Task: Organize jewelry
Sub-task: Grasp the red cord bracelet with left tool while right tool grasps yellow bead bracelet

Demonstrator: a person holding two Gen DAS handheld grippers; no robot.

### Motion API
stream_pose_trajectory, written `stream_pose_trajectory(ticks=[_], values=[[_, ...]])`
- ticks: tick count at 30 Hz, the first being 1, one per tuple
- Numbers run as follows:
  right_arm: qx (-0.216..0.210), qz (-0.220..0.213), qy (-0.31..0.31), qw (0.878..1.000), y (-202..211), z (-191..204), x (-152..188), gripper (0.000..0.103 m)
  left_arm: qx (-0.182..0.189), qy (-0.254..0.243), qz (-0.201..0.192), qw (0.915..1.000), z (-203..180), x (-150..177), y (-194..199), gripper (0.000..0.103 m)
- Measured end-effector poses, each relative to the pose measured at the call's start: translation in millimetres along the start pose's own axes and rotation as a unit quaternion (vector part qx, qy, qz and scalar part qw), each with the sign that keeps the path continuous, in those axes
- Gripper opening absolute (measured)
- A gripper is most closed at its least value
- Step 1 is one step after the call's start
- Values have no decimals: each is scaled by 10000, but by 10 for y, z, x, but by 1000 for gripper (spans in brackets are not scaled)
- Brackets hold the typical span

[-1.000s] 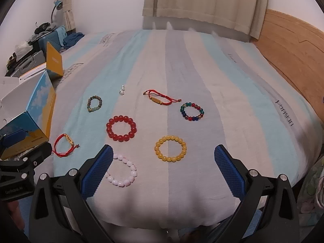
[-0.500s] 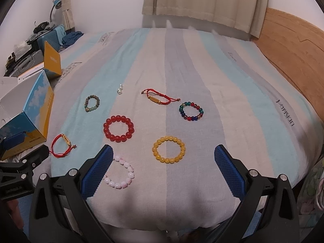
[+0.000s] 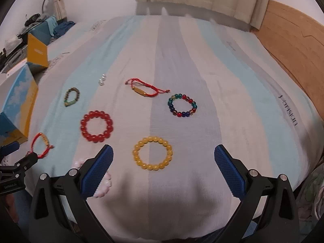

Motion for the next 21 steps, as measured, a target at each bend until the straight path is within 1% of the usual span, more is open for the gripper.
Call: stream_pose_trajectory(ticks=[3, 8, 14, 18, 21], values=[[-13, 115, -9, 9999, -151, -37, -36, 96, -69, 11, 61, 10000, -4, -40, -134, 97], [-21, 302, -21, 9995, -396, -86, -82, 95, -50, 40, 211, 9998, -53, -91, -368, 97], [-11, 447, 20, 9990, -606, -152, -135, 90, -153, 62, 295, 9994, -68, -139, -582, 97], [-69, 523, 3, 9986, -701, -212, -176, 85, -158, 83, 361, 9992, -47, -190, -692, 93], [-81, 558, -24, 9984, -736, -270, -200, 85, -224, 38, 393, 9990, -57, -204, -718, 90]])
Point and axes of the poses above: each gripper's, at about its wrist camera, not at the fingertips, and y roughly against the way its jaws point, z to its left, x to its underside, the point moved 1 cm from there along -y, roughly the way its jaws point, and after that the axes turned 10 degrees about z, right-handed, at the moved point
